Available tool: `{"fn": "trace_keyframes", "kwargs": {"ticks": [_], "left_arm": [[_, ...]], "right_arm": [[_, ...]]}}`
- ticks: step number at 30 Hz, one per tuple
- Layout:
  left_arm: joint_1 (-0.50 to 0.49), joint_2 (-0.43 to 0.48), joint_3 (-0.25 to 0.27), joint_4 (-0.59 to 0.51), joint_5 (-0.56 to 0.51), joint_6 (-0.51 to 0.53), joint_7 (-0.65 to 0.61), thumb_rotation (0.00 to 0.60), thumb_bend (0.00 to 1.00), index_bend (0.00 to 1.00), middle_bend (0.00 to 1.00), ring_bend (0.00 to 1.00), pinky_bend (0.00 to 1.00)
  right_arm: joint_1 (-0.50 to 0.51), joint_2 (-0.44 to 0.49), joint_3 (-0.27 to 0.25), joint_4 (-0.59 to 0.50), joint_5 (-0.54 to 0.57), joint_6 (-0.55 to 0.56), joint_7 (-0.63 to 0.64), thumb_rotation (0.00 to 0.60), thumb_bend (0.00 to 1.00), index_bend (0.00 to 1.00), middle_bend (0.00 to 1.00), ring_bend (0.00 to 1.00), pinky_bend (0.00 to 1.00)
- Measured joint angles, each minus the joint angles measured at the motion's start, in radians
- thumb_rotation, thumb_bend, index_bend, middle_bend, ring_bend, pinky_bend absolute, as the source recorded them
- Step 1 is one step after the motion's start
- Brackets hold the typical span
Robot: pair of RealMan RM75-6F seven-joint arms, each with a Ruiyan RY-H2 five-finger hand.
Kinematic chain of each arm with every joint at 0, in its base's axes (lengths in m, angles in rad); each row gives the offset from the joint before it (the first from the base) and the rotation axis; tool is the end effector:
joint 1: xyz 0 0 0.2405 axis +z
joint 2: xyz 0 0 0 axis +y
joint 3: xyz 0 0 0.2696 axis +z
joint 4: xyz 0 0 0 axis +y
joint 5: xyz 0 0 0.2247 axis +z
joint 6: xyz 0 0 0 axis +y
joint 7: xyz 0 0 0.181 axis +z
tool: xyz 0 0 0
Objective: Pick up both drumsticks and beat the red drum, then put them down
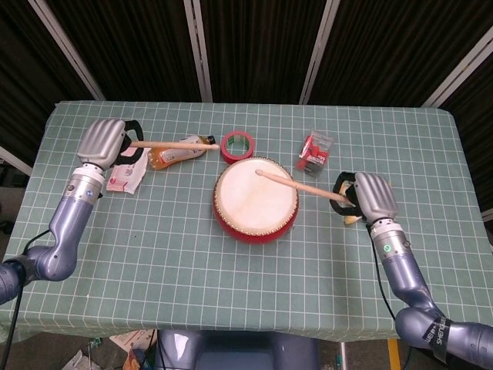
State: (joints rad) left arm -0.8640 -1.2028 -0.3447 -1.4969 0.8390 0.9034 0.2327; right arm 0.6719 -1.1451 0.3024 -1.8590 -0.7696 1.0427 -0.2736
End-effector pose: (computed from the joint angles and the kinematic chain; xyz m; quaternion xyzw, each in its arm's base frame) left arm -0.1396 0.4878 0.1251 -0.6396 -0.3879 -0.4212 0.5129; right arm -0.1710 -0.3961 0.0976 0.6036 -0.4975 0.4021 0.4758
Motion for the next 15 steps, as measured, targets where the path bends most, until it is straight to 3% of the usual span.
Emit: {"fn": "trace_keyframes", "kwargs": {"ticks": [4, 8, 11, 15], "left_arm": [[0.004, -0.001, 0.019, 0.02, 0.005, -0.017, -0.007, 0.6, 0.56, 0.76, 1.0, 1.0, 1.0], [0.01, -0.003, 0.029, 0.033, 0.008, -0.026, -0.018, 0.6, 0.56, 0.76, 1.0, 1.0, 1.0], [0.012, -0.004, 0.033, 0.033, 0.013, -0.024, -0.021, 0.6, 0.56, 0.76, 1.0, 1.0, 1.0], [0.01, -0.001, 0.031, 0.018, 0.016, -0.013, -0.016, 0.6, 0.56, 0.76, 1.0, 1.0, 1.0]], "right_arm": [[0.068, -0.016, -0.084, 0.036, 0.13, -0.056, -0.194, 0.6, 0.54, 0.97, 1.0, 1.0, 1.0], [0.153, -0.039, -0.155, 0.066, 0.329, -0.048, -0.424, 0.6, 0.54, 0.97, 1.0, 1.0, 1.0], [0.182, -0.042, -0.159, 0.07, 0.424, -0.01, -0.496, 0.6, 0.54, 0.97, 1.0, 1.0, 1.0], [0.18, -0.026, -0.13, 0.055, 0.415, 0.062, -0.444, 0.6, 0.54, 0.97, 1.0, 1.0, 1.0]]}}
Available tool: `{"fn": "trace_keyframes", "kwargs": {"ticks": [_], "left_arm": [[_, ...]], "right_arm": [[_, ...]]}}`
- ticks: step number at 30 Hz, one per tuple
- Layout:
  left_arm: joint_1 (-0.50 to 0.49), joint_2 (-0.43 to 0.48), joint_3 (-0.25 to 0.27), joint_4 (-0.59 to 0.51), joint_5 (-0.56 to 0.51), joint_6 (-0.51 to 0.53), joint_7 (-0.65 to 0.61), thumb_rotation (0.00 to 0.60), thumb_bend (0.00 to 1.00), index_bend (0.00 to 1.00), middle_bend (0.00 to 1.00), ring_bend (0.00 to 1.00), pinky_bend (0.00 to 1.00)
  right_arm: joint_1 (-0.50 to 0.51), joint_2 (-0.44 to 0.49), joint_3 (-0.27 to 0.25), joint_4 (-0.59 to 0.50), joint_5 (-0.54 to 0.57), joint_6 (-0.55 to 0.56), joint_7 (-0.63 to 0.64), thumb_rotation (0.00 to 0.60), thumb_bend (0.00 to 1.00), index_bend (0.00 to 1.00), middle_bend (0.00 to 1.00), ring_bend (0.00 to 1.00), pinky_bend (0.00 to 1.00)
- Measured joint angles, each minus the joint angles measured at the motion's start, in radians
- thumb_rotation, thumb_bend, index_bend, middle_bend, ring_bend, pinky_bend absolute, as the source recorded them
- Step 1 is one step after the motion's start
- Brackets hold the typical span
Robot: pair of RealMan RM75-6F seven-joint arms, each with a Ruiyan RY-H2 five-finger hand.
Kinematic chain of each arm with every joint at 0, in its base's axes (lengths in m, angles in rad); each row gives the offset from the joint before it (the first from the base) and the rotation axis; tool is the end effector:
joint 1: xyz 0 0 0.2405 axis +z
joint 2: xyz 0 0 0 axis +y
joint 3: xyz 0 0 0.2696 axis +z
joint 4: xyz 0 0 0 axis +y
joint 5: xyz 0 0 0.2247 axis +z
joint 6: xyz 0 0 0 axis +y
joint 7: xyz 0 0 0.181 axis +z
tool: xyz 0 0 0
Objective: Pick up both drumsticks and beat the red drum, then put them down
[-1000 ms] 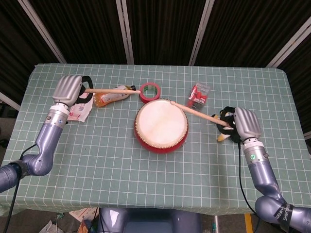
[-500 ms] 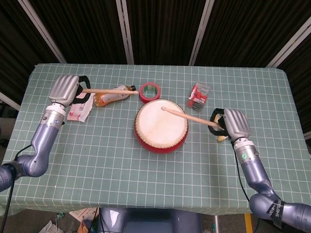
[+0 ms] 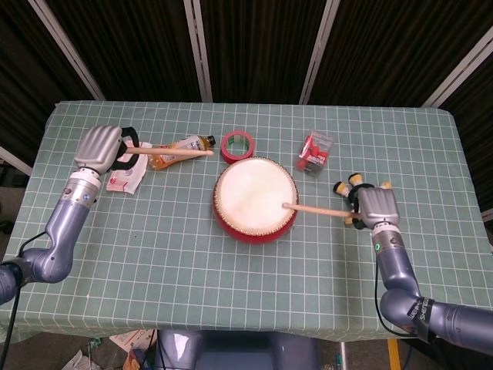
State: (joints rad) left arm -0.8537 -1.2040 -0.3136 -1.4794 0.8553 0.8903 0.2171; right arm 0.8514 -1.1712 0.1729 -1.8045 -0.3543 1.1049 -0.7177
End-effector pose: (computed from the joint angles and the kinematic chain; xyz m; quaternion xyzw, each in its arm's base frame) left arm -0.1541 0.4848 0.1199 -0.6472 -0.3910 -0.4046 0.5144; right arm -0.2071 -0.4072 0.0821 0.6462 -0.4538 0.2012 0.5797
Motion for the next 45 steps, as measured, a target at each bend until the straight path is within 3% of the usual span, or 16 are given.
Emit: {"fn": "trace_keyframes", "kwargs": {"ticks": [11, 21, 29, 36, 40, 43, 45], "left_arm": [[-0.031, 0.006, -0.026, -0.109, -0.02, 0.065, 0.077, 0.6, 0.56, 0.76, 1.0, 1.0, 1.0], [-0.127, -0.072, -0.054, -0.134, -0.125, 0.1, 0.204, 0.6, 0.56, 0.76, 1.0, 1.0, 1.0], [-0.245, -0.219, -0.042, -0.018, -0.256, 0.079, 0.343, 0.6, 0.56, 0.76, 1.0, 1.0, 1.0], [-0.344, -0.292, 0.064, 0.088, -0.467, -0.001, 0.578, 0.6, 0.56, 0.77, 1.0, 1.0, 1.0], [-0.43, -0.295, 0.134, 0.092, -0.728, -0.019, 0.796, 0.6, 0.56, 0.76, 1.0, 1.0, 1.0], [-0.464, -0.29, 0.14, 0.092, -0.893, -0.019, 0.865, 0.6, 0.56, 0.76, 1.0, 1.0, 1.0], [-0.467, -0.285, 0.131, 0.088, -0.948, -0.015, 0.86, 0.6, 0.56, 0.76, 1.0, 1.0, 1.0]], "right_arm": [[-0.158, 0.166, 0.101, -0.147, -0.25, 0.176, 0.378, 0.6, 0.54, 0.97, 1.0, 1.0, 1.0], [-0.254, 0.225, 0.099, -0.127, -0.333, 0.105, 0.539, 0.6, 0.54, 0.97, 1.0, 1.0, 1.0], [-0.288, 0.24, 0.104, -0.059, -0.355, 0.037, 0.617, 0.6, 0.54, 0.97, 1.0, 1.0, 1.0], [-0.313, 0.251, 0.105, -0.014, -0.36, -0.005, 0.654, 0.6, 0.54, 0.97, 1.0, 1.0, 1.0], [-0.325, 0.258, 0.107, -0.013, -0.369, -0.006, 0.663, 0.6, 0.54, 0.97, 1.0, 1.0, 1.0], [-0.33, 0.256, 0.105, -0.014, -0.373, -0.003, 0.659, 0.6, 0.54, 0.97, 1.0, 1.0, 1.0], [-0.332, 0.25, 0.105, -0.018, -0.374, 0.002, 0.654, 0.6, 0.54, 0.97, 1.0, 1.0, 1.0]]}}
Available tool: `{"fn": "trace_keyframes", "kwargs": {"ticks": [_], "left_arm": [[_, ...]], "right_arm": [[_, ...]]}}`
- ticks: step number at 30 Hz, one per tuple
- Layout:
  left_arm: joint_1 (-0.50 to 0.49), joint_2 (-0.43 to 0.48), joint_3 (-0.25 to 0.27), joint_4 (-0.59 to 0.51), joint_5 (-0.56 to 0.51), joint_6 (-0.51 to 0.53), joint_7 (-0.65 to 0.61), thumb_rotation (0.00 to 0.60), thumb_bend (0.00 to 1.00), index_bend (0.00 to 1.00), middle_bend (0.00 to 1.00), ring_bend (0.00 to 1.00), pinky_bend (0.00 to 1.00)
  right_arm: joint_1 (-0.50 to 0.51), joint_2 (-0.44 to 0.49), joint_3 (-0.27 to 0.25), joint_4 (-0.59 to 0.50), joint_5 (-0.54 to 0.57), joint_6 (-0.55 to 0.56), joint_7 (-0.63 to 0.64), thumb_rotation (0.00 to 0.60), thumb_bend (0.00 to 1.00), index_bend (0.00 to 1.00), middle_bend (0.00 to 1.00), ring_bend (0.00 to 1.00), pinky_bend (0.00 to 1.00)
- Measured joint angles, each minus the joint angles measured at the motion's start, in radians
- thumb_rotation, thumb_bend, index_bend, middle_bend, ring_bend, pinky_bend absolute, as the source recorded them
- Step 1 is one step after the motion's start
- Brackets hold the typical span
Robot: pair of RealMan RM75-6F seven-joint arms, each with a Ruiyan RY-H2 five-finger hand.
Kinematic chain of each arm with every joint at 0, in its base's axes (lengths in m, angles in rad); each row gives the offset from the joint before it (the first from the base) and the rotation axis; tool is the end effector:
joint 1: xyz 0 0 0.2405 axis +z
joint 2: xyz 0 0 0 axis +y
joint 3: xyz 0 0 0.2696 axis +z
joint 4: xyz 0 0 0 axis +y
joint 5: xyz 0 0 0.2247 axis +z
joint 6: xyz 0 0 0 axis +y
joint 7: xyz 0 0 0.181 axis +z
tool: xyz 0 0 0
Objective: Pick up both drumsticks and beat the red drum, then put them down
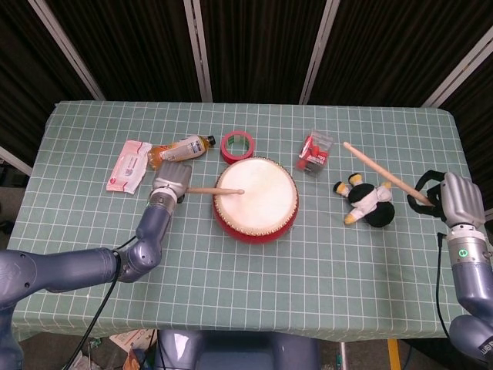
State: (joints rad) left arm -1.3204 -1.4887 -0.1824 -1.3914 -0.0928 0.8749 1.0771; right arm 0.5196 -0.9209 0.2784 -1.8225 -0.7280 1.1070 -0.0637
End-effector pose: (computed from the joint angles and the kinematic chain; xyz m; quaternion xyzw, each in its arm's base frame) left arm -0.0791 0.4857 -0.0280 -0.7511 -0.3860 -0.1305 0.5194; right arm -0.2678 -0.3758 0.2023 0.4862 -0.5158 0.3938 0.5852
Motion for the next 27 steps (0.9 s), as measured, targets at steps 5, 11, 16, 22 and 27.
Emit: {"fn": "trace_keyframes", "kwargs": {"ticks": [5, 11, 16, 22, 27], "left_arm": [[0.02, 0.023, -0.047, -0.025, 0.04, 0.033, -0.123, 0.6, 0.56, 0.76, 1.0, 1.0, 1.0], [0.084, 0.099, -0.129, -0.105, 0.384, 0.096, -0.363, 0.6, 0.56, 0.76, 1.0, 1.0, 1.0], [0.168, 0.232, -0.195, -0.196, 0.556, 0.136, -0.539, 0.6, 0.56, 0.76, 1.0, 1.0, 1.0], [0.232, 0.324, -0.223, -0.228, 0.583, 0.136, -0.604, 0.6, 0.56, 0.76, 1.0, 1.0, 1.0], [0.26, 0.369, -0.23, -0.225, 0.601, 0.11, -0.649, 0.6, 0.56, 0.76, 1.0, 1.0, 1.0]], "right_arm": [[-0.001, -0.008, 0.005, -0.017, -0.015, 0.021, -0.012, 0.6, 0.54, 0.97, 1.0, 1.0, 1.0], [0.002, -0.005, 0.021, -0.046, -0.063, 0.038, -0.018, 0.6, 0.54, 0.97, 1.0, 1.0, 1.0], [0.018, -0.002, 0.033, -0.07, -0.108, 0.03, -0.024, 0.6, 0.54, 0.97, 1.0, 1.0, 1.0], [0.052, -0.022, 0.035, -0.09, -0.127, 0.017, -0.078, 0.6, 0.54, 0.97, 1.0, 1.0, 1.0], [0.089, -0.06, 0.033, -0.092, -0.125, 0.008, -0.135, 0.6, 0.54, 0.97, 1.0, 1.0, 1.0]]}}
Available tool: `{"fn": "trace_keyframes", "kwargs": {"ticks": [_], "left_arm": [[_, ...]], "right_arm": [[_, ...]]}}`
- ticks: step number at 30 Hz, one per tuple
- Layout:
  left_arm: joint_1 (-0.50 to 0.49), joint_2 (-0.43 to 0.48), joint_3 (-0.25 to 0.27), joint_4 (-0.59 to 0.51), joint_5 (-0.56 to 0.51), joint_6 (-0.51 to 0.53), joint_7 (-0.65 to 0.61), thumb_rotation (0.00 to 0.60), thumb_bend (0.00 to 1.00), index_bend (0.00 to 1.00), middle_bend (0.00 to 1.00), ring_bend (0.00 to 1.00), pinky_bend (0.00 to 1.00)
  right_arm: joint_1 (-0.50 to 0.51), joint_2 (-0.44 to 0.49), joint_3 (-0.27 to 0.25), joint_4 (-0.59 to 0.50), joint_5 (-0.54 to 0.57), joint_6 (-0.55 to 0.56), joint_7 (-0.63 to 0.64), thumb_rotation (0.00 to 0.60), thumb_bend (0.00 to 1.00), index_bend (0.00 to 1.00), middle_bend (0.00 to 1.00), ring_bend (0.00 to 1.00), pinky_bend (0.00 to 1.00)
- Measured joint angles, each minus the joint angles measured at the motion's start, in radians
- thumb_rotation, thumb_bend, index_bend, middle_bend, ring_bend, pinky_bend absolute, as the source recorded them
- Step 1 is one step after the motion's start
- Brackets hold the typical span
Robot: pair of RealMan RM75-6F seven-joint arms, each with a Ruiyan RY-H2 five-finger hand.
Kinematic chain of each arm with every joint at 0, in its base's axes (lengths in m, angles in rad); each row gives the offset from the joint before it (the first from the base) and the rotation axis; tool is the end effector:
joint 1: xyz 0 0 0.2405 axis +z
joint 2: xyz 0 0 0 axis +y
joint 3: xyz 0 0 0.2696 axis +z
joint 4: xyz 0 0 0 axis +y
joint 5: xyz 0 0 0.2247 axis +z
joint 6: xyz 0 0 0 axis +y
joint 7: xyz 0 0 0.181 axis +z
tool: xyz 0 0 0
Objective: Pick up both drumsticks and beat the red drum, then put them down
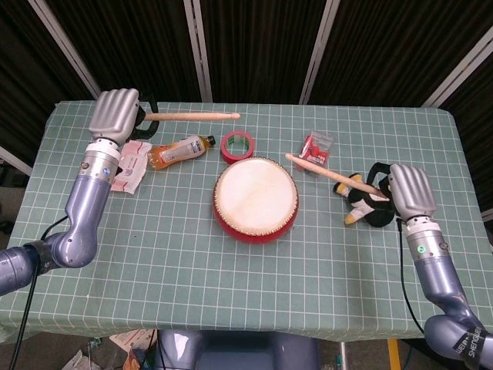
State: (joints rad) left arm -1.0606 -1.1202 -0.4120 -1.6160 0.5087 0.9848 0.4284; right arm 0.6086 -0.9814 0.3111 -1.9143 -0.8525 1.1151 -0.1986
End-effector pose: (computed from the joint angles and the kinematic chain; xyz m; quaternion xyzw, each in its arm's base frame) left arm -0.0538 0.5050 0.1627 -0.6078 -0.3821 -0.4499 0.5312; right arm -0.1826 -0.3896 0.1652 0.5820 -0.4522 0.4279 0.5231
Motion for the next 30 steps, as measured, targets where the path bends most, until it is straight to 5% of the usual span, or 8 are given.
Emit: {"fn": "trace_keyframes", "kwargs": {"ticks": [10, 18, 22, 30], "left_arm": [[0.045, 0.022, 0.038, 0.035, 0.047, -0.062, -0.056, 0.6, 0.56, 0.76, 1.0, 1.0, 1.0], [0.067, 0.021, 0.063, 0.091, 0.073, -0.108, -0.099, 0.6, 0.56, 0.76, 1.0, 1.0, 1.0], [0.069, 0.024, 0.066, 0.09, 0.085, -0.112, -0.107, 0.6, 0.56, 0.76, 1.0, 1.0, 1.0], [0.046, 0.03, 0.062, 0.041, 0.074, -0.09, -0.069, 0.6, 0.56, 0.76, 1.0, 1.0, 1.0]], "right_arm": [[0.079, -0.162, -0.086, 0.104, 0.021, -0.042, -0.205, 0.6, 0.54, 0.97, 1.0, 1.0, 1.0], [0.143, -0.289, -0.197, 0.229, 0.061, 0.011, -0.603, 0.6, 0.54, 0.97, 1.0, 1.0, 1.0], [0.15, -0.302, -0.182, 0.234, 0.082, 0.076, -0.667, 0.6, 0.54, 0.97, 1.0, 1.0, 1.0], [0.099, -0.188, -0.081, 0.13, 0.092, 0.205, -0.485, 0.6, 0.54, 0.97, 1.0, 1.0, 1.0]]}}
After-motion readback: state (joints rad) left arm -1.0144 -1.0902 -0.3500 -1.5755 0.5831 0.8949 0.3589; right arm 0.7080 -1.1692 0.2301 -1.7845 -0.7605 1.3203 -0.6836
